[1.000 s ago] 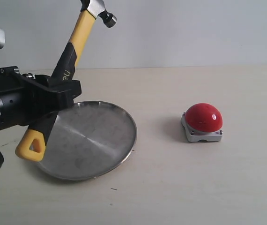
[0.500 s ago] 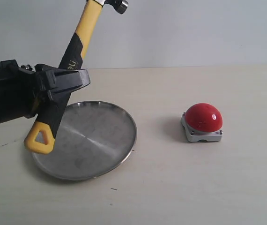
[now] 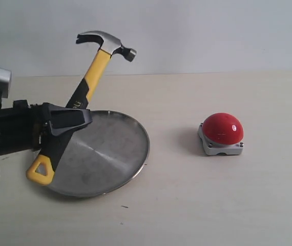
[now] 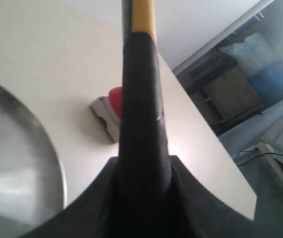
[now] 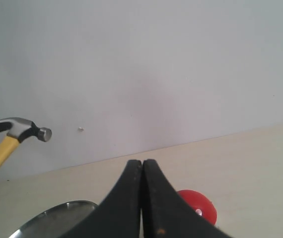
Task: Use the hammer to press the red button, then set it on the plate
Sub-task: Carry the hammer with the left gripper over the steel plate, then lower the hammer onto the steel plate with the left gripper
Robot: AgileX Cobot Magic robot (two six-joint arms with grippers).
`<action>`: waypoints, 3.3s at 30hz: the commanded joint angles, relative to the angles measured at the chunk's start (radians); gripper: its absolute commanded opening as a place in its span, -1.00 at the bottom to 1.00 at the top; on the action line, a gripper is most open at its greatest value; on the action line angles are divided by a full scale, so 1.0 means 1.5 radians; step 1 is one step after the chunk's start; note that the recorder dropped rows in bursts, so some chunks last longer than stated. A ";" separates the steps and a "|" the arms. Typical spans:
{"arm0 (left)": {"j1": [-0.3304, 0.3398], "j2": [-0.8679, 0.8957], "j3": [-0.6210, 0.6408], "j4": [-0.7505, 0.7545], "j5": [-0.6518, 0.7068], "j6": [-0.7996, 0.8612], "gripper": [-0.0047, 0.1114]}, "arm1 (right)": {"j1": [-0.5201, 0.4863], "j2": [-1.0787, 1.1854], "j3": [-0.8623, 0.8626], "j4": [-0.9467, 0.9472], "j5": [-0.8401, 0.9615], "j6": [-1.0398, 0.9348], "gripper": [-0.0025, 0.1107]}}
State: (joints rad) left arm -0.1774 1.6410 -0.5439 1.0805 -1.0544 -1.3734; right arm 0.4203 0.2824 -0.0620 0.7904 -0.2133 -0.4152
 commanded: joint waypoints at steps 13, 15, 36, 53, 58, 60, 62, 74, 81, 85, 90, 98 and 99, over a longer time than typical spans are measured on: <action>0.003 0.138 0.031 -0.203 -0.010 0.111 -0.92 | -0.001 -0.004 0.004 -0.002 0.001 -0.001 -0.96; 0.003 0.152 0.031 -0.205 -0.010 0.111 -0.92 | -0.001 -0.004 0.004 -0.002 0.001 -0.001 -0.96; -0.008 0.227 -0.009 -0.214 -0.010 0.114 -0.92 | -0.001 -0.004 0.004 -0.002 0.001 -0.001 -0.96; -0.061 0.227 -0.079 -0.202 0.182 0.127 -0.92 | -0.001 -0.004 0.004 -0.002 0.001 -0.001 -0.96; -0.061 0.227 -0.079 -0.189 0.190 0.145 -0.92 | -0.001 -0.004 0.004 -0.002 0.001 -0.001 -0.96; -0.061 0.227 -0.079 -0.188 0.193 0.146 -0.92 | -0.001 -0.004 0.004 -0.002 0.001 -0.001 -0.96; -0.061 0.227 -0.079 -0.188 0.198 0.145 -0.92 | -0.001 -0.004 0.004 -0.002 0.001 -0.001 -0.96; -0.061 0.227 -0.079 -0.188 0.213 0.141 -0.59 | -0.001 -0.004 0.004 -0.002 0.001 -0.001 -0.96; -0.061 0.227 -0.079 -0.188 0.213 0.141 -0.26 | -0.001 -0.004 0.004 -0.002 0.001 -0.001 -0.96; -0.061 0.227 -0.079 -0.188 0.213 0.140 -0.26 | -0.001 -0.004 0.004 -0.002 0.001 -0.001 -0.96; -0.061 0.226 -0.079 -0.190 0.213 0.127 -0.26 | -0.001 -0.004 0.004 -0.004 0.000 -0.001 -0.96; -0.061 0.223 -0.079 -0.188 0.213 0.109 0.06 | -0.001 -0.004 0.004 -0.004 -0.001 -0.001 -0.96; -0.061 0.223 -0.079 -0.188 0.213 0.109 0.07 | -0.001 -0.004 0.004 -0.004 -0.001 -0.001 -0.96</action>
State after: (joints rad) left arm -0.2659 1.9856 -0.6569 0.8099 -0.7198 -1.2027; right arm 0.4203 0.2824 -0.0620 0.7904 -0.2133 -0.4152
